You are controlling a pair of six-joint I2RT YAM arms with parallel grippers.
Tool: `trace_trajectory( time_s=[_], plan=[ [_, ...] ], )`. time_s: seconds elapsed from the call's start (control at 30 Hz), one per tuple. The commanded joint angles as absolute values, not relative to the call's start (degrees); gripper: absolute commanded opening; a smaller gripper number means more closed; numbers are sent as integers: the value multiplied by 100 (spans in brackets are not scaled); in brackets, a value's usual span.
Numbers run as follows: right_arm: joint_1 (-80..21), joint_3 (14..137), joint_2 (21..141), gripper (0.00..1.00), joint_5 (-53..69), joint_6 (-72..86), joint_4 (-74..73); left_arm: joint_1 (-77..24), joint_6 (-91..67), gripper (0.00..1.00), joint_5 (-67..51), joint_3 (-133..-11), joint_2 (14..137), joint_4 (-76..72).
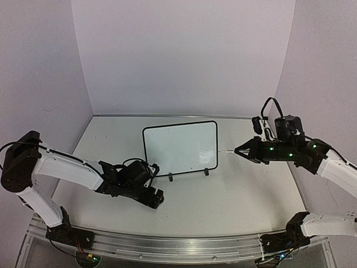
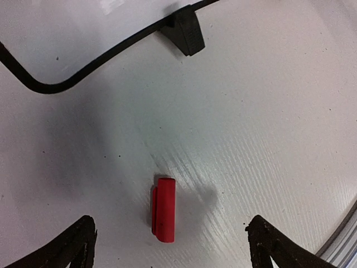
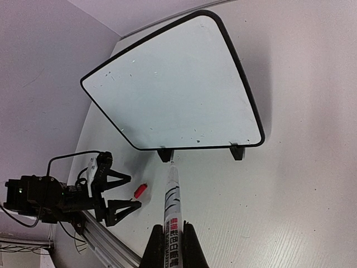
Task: Write a sentence on the whiteboard
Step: Place the pen cap at the center of the board, then adjust the whiteboard at the center of the board.
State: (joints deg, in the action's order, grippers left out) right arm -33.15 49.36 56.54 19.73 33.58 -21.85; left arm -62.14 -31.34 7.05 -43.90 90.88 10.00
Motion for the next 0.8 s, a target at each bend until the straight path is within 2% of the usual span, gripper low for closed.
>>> trace_trajectory(
  time_s=[0.0,0.2,0.33,0.57,0.77],
  plan=[
    [-3314,4831,5509,0,1807,3421,-2019,-6046,-3044,98,872,-4638,8306,1684],
    [-3314,4793,5492,0,1704,3398,-2021,-5374,-2676,100,122,-4762,7311,2309],
    [-3313,4784,5512,0,1647,3392,-2007,-4844,-2249,100,-296,-5336,7166,3009],
    [-3314,4688,5456,0,1619,3479,-1911,-3549,-1520,100,-1284,-6309,7633,3334],
    [-3317,4668,5360,0,1522,3531,-1857,-3393,-1003,99,-1749,-7202,8521,3497]
  ],
)
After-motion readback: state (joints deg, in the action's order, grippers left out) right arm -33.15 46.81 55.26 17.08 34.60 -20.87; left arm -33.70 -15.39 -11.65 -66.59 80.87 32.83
